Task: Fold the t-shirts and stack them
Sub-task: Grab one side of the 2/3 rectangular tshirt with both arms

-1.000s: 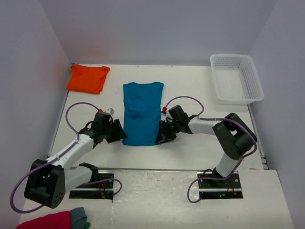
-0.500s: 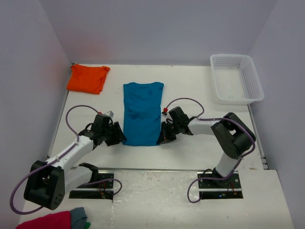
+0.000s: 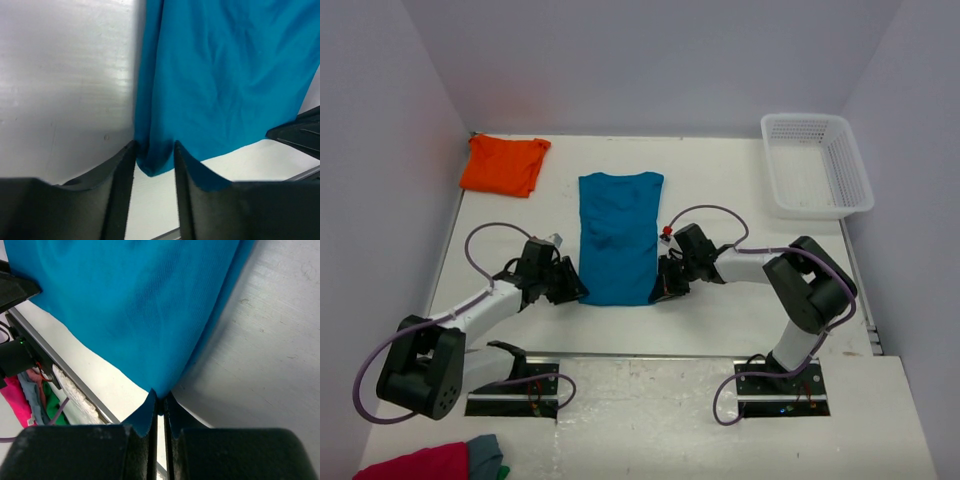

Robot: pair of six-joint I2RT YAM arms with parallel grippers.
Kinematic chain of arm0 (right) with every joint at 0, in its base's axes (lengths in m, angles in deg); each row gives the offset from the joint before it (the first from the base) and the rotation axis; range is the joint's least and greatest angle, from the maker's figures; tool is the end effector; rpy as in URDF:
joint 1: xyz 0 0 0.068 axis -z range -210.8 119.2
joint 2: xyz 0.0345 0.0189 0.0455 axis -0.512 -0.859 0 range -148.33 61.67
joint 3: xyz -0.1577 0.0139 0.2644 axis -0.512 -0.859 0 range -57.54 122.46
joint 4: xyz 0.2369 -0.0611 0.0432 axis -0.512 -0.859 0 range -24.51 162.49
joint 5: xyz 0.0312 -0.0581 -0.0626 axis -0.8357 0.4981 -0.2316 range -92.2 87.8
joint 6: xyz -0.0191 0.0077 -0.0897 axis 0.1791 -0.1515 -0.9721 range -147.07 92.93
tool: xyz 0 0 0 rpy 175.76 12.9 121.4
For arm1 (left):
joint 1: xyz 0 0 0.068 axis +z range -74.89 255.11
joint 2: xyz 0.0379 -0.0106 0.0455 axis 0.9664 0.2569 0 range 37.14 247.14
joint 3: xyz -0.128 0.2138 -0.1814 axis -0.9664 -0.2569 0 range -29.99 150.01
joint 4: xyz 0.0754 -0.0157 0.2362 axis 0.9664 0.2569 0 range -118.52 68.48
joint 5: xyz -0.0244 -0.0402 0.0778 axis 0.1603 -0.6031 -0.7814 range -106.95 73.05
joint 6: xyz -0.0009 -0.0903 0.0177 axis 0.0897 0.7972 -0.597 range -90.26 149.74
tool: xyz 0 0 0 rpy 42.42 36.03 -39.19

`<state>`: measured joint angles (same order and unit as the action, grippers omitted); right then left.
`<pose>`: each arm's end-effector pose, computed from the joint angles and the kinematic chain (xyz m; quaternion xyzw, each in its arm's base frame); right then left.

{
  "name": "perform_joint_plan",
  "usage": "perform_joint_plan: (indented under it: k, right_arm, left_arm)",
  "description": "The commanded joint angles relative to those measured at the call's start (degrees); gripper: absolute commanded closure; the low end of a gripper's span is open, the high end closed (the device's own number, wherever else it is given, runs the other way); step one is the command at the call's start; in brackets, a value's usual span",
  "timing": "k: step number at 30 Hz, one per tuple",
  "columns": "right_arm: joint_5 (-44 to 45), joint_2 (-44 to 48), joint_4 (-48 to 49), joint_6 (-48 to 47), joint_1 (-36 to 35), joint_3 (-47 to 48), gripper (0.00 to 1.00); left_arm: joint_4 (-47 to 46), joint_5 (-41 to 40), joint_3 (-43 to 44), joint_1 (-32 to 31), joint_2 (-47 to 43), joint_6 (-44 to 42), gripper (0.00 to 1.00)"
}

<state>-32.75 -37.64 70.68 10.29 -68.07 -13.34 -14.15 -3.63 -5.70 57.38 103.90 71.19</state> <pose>0.2365 0.2327 0.1331 -0.0744 0.9248 0.3674 0.0654 0.1817 -0.0780 0.1485 -0.1633 0.9384 -0.2366 0.1916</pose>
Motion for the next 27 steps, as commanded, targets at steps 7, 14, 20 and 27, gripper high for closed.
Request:
perform_joint_plan:
  k: [7,14,20,27]
  right_arm:
    - [5.50,0.52,-2.94,-0.36,-0.43,-2.28,1.00]
    - [14.01,4.38,-8.30,-0.01,-2.35,-2.98,1.00]
    - [17.45,11.23,-11.99,-0.19,-4.47,-6.41,1.00]
    - [20.34,19.32,-14.71,3.85,-10.88,-9.93,1.00]
  left_arm:
    - [-1.80,1.88,-3.11,0.16,2.85,0.47,1.00]
    - [3.29,3.90,-2.77,0.07,-4.88,2.06,1.00]
    - [8.21,4.35,-2.32,-5.02,-8.84,2.93,1.00]
    - [14.19,3.20,-2.76,-9.59,-16.39,5.48,1.00]
